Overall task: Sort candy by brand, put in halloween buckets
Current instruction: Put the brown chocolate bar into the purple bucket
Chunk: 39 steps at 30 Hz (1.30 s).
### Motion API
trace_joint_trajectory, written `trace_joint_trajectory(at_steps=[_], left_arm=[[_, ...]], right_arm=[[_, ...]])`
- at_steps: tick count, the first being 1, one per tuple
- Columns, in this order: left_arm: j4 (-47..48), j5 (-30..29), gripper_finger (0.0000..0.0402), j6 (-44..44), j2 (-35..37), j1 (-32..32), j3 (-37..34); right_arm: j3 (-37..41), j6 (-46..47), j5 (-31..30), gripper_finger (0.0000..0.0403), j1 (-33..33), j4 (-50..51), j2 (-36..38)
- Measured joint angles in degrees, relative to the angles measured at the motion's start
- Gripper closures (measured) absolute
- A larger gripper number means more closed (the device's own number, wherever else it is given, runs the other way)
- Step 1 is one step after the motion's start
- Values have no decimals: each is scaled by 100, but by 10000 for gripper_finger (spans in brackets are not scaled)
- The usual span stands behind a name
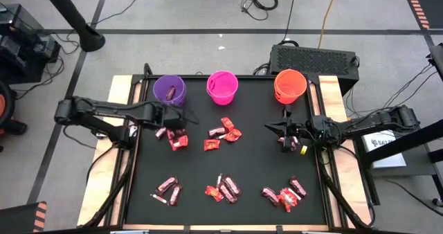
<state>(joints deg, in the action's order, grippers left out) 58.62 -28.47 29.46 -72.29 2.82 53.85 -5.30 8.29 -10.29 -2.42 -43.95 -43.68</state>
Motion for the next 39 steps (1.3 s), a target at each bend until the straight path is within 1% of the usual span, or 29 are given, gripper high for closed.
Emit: trace_joint_trajectory(at_steps=[1, 3, 5, 8, 10, 14, 17, 20, 22, 28, 32, 33, 34, 37, 39], left_arm=[[-3, -255, 373, -29, 49, 94, 93], [-31, -585, 373, -217, 129, 332, 235], [-140, -668, 373, -525, 166, 651, 285], [-290, -661, 373, -1032, 164, 1293, 288], [-328, -645, 373, -1217, 139, 1767, 288], [-523, -267, 373, -1535, 114, 2596, 288], [-779, -125, 370, -1635, 112, 3028, 288], [-920, -95, 357, -1689, 115, 3271, 288], [-1024, -4, 339, -1791, 114, 3362, 288], [-1007, 205, 272, -1808, 114, 3423, 288], [-1010, 309, 244, -1835, 116, 3421, 288], [-1003, 453, 241, -1835, 116, 3411, 288], [-993, 731, 239, -1833, 116, 3387, 288], [-1008, 1853, 238, -1791, 116, 3237, 288], [-1006, 2499, 237, -1780, 116, 3021, 288]], right_arm=[[0, 0, 0, 403, 0, -6, 0], [0, 0, 0, 403, 0, -45, 0], [0, 0, 0, 403, 0, -52, 0], [0, 0, 0, 403, 0, -68, -1], [0, 0, 1, 403, 0, -86, 0], [0, 0, 3, 403, 0, -89, 0], [0, 0, 3, 403, 0, -89, -2], [0, 0, -2, 403, 0, -89, -2], [0, 0, -4, 403, 1, -89, 0], [0, 0, -6, 403, 1, -87, -1], [0, 0, -8, 403, 2, -87, 0], [0, 0, -8, 403, 2, -87, -1], [0, 0, -8, 403, 2, -87, 0], [0, 0, -8, 403, 2, -86, -2], [0, 4, -8, 403, 2, -85, 0]])
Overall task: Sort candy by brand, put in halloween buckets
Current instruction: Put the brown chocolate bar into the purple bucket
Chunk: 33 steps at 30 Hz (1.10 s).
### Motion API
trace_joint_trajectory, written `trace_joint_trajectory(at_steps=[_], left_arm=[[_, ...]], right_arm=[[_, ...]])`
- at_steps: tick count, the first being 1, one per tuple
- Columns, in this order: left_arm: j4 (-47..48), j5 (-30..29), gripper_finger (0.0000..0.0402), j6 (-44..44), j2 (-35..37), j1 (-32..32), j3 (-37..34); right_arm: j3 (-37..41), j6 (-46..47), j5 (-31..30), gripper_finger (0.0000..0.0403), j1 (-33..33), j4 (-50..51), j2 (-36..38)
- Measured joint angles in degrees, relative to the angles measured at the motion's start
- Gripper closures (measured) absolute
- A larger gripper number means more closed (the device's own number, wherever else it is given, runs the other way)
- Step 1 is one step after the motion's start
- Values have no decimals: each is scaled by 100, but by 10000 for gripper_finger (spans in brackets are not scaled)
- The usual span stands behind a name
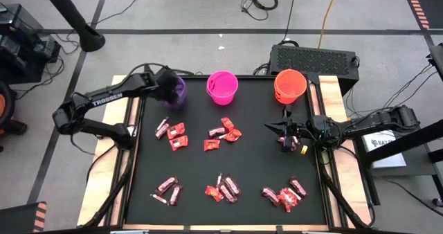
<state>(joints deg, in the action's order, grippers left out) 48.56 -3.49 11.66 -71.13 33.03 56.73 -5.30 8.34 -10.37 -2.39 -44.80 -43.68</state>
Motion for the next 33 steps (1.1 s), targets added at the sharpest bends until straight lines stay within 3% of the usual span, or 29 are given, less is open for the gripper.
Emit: trace_joint_trajectory(at_steps=[5, 8, 11, 21, 27, 33], left_arm=[[147, 906, 237, 9, 0, -1060, 0], [196, 1127, 237, 233, 0, -1995, 0], [116, 1128, 237, 685, 0, -3054, 0], [-167, 238, 237, 3363, 1, -6202, -350], [-873, -191, 237, 4055, -280, -7234, -747], [-1053, -524, 237, 3959, -1040, -7518, -767]], right_arm=[[0, 287, -2, 403, 0, 3, 0], [0, 373, 0, 403, -2, 38, 0], [2, 502, 0, 403, -2, 121, -2], [1, 900, 2, 403, -234, 131, -26], [2, 900, 0, 403, -415, -133, -26], [2, 847, -18, 403, -483, -258, -27]])
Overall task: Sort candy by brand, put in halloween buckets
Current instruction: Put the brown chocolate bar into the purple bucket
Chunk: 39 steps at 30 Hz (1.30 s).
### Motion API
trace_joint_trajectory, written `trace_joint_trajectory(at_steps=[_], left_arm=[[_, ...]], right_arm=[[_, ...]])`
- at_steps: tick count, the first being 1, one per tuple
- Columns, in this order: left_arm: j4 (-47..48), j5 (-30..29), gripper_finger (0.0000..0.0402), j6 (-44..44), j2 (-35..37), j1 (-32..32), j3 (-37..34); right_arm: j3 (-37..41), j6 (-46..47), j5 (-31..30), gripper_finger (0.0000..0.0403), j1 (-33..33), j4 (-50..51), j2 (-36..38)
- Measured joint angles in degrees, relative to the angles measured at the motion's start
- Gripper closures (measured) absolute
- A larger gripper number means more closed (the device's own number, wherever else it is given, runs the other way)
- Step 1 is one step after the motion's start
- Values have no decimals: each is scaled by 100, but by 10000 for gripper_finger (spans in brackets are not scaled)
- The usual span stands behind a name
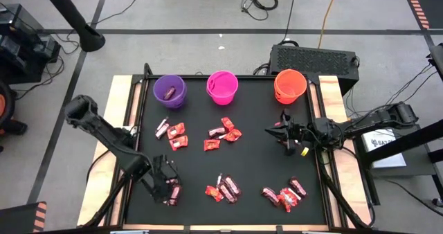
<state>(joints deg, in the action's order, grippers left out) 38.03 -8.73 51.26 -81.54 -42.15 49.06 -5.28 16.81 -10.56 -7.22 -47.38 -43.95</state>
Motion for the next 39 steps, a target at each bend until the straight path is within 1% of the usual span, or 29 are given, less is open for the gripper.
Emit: trace_joint_trajectory(at_steps=[6, 21, 25, 30, 32, 34, 39], left_arm=[[13, -153, 237, -545, -506, 7, 0], [-11, -249, 237, -568, -947, 11, 0], [-40, -252, 237, -713, -1134, 13, 0], [-31, -241, 239, -720, -1176, 55, 0], [-29, -243, 248, -720, -1176, 57, 2], [-28, -243, 265, -720, -1176, 56, 2], [4, -343, 325, -720, -1176, 55, 7]], right_arm=[[0, -100, -6, 403, 0, -117, 1], [0, -122, -7, 403, 0, -119, 1], [0, -122, -6, 403, 0, -118, 1], [0, -122, -8, 403, 0, -115, 1], [0, -122, -10, 403, 2, -115, 1], [0, -123, -10, 403, 0, -115, 1], [0, -146, -10, 403, 2, -113, 1]])
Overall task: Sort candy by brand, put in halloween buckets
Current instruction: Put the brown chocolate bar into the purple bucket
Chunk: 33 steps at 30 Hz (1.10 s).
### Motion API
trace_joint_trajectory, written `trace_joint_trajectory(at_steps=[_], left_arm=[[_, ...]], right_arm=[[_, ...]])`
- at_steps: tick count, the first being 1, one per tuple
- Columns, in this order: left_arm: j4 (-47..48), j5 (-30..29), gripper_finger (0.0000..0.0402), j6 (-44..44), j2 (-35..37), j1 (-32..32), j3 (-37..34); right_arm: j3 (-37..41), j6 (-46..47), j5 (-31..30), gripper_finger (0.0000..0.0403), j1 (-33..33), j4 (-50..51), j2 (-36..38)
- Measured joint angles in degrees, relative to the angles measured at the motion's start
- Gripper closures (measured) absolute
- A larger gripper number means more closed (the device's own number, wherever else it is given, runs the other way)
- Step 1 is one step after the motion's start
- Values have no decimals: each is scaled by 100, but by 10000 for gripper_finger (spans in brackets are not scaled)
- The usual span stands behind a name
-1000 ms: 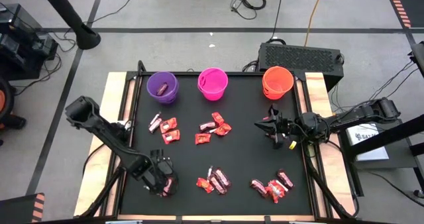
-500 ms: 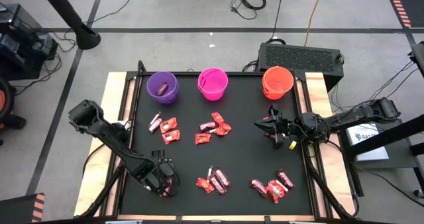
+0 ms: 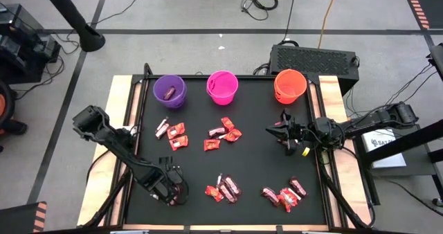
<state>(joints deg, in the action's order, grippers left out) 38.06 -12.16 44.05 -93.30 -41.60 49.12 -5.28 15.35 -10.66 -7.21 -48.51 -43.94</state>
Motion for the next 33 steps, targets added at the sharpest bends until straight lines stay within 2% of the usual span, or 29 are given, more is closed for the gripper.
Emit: trace_joint_trajectory(at_steps=[4, 7, 8, 11, 15, 18, 21, 27, 33], left_arm=[[-1, -329, 362, -68, 2, 0, 0], [34, -623, 374, -297, 66, 0, 0], [60, -880, 376, -409, 112, -2, 0], [181, -2079, 378, -643, 267, -4, 0], [543, -4094, 379, -868, 522, 2, 0], [966, -5637, 379, -569, 711, 135, 0], [1522, -6600, 379, -135, 920, 498, 0], [2343, -6761, 379, 26, 1469, 1896, 0], [2322, -6561, 380, -1228, 2051, 3534, 0]], right_arm=[[0, -23, 0, 403, -2, 7, 0], [-2, -110, 2, 403, -2, 5, 0], [0, -124, 2, 403, 0, 4, 0], [0, -145, 1, 403, -1, -3, 0], [0, -146, 0, 403, -2, -7, 0], [0, -179, 0, 403, -1, -11, -2], [0, -260, -7, 403, 1, -13, -1], [0, -295, -18, 403, 1, -33, -2], [0, -404, -181, 403, 5, -63, -2]])
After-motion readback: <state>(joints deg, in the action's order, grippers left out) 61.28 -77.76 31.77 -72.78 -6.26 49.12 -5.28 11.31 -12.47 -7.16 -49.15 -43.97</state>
